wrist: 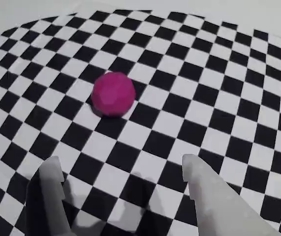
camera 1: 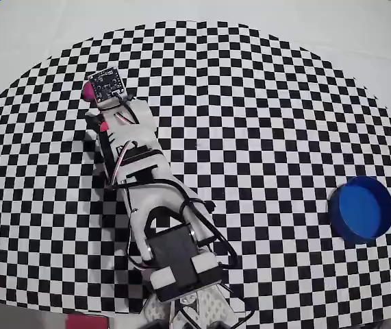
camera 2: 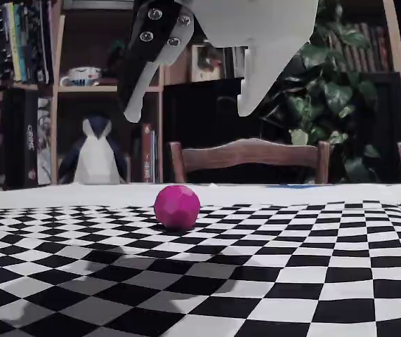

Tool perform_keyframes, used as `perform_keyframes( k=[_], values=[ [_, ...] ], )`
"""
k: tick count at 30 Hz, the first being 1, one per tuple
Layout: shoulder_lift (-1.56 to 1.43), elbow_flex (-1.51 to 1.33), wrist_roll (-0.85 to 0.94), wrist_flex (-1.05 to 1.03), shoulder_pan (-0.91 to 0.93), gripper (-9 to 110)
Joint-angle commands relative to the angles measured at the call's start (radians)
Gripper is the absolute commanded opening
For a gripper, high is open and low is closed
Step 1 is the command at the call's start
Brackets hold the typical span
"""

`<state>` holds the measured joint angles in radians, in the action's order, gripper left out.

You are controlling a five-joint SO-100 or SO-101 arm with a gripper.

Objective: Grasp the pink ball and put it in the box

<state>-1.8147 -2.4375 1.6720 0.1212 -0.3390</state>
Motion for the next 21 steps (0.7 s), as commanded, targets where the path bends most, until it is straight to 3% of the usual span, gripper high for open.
perform_keyframes(
  k=[1,21],
  values=[
    [0.026,0.074,-0.003,0.017,-0.014,28],
    [0.227,0.249,-0.009,0.017,-0.028,28]
  ],
)
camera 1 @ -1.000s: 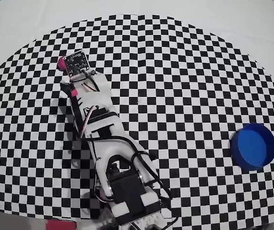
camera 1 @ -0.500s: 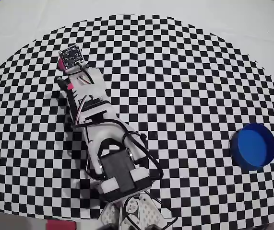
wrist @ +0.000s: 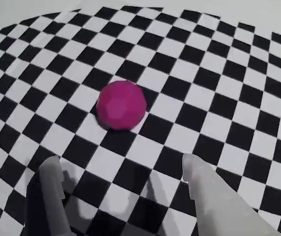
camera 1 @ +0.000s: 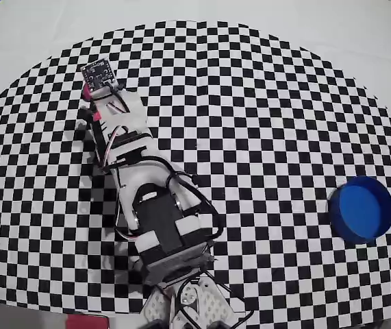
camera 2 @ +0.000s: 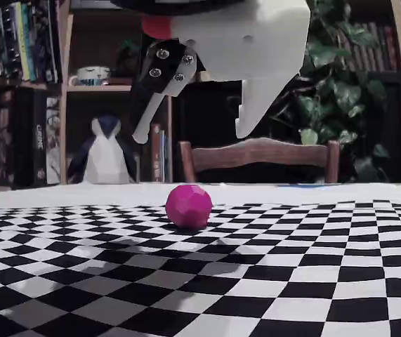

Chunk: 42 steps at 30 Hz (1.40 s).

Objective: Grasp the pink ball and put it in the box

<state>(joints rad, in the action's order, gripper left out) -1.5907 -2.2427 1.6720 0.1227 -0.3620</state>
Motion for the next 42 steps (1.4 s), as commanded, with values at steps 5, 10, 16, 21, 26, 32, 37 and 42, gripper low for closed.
perform_keyframes(
  k=[5,10,16,21,26,32,37,42],
  values=[
    [0.054,0.101,-0.011,0.015,-0.003,28],
    [0.104,0.153,-0.012,0.014,0.0,28],
    [0.161,0.212,-0.012,0.006,0.0,28],
    [0.193,0.276,-0.012,-0.055,0.0,28],
    [0.229,0.313,-0.012,-0.058,0.0,28],
    [0.268,0.367,-0.012,-0.081,0.003,28],
    [0.302,0.407,-0.012,-0.094,0.003,28],
    [0.333,0.433,-0.012,-0.094,0.002,28]
  ],
)
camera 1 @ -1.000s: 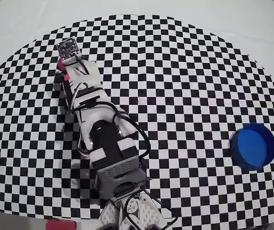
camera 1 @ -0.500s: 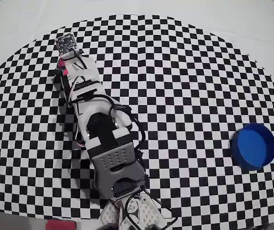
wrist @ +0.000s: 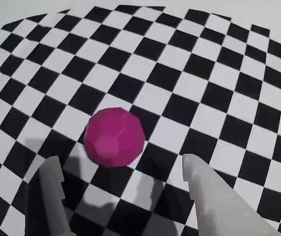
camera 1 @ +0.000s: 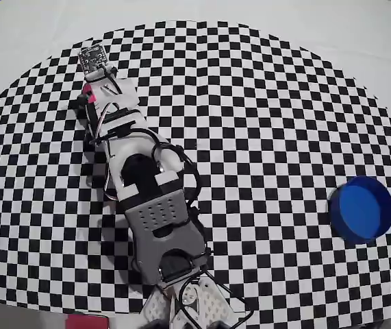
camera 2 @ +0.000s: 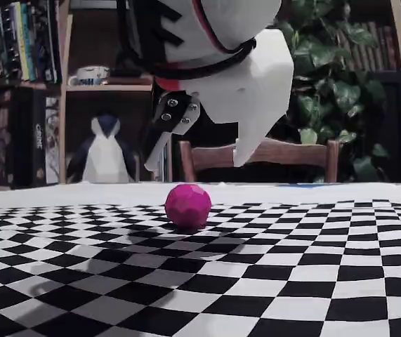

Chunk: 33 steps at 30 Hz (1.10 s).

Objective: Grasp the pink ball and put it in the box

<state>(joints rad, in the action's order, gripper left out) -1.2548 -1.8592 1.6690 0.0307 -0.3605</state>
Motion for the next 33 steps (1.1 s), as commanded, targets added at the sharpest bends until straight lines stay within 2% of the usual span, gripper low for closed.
perform_keyframes(
  k=[1,33],
  values=[
    [0.003,0.054,-0.009,-0.002,-0.002,28],
    [0.192,0.275,-0.009,-0.046,-0.014,28]
  ],
)
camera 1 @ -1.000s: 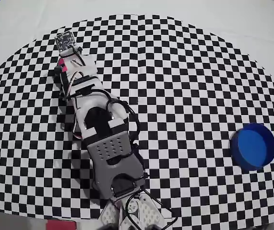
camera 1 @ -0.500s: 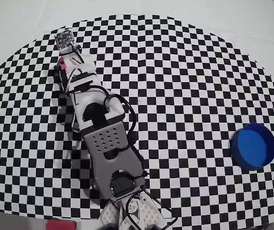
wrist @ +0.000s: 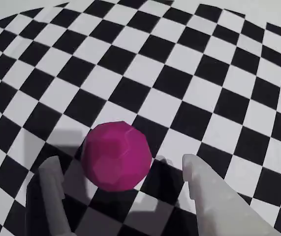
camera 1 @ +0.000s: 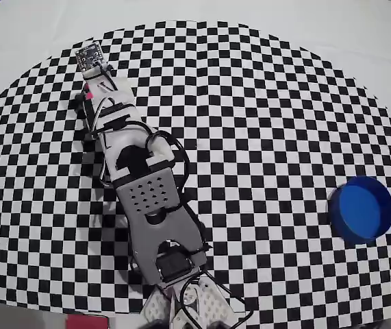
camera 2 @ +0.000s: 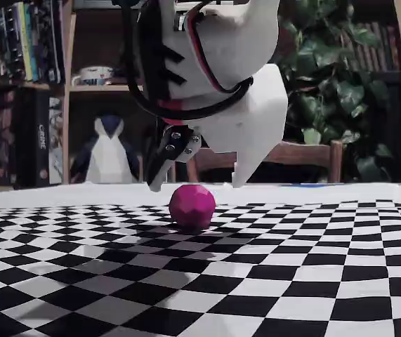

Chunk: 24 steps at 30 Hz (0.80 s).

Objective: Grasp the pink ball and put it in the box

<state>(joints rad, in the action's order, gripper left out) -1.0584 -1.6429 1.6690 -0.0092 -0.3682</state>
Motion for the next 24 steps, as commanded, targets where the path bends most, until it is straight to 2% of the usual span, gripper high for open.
perform_keyframes(
  k=[1,24],
  values=[
    [0.0,0.066,-0.009,-0.008,-0.006,28],
    [0.072,0.158,-0.009,-0.031,-0.012,28]
  ],
)
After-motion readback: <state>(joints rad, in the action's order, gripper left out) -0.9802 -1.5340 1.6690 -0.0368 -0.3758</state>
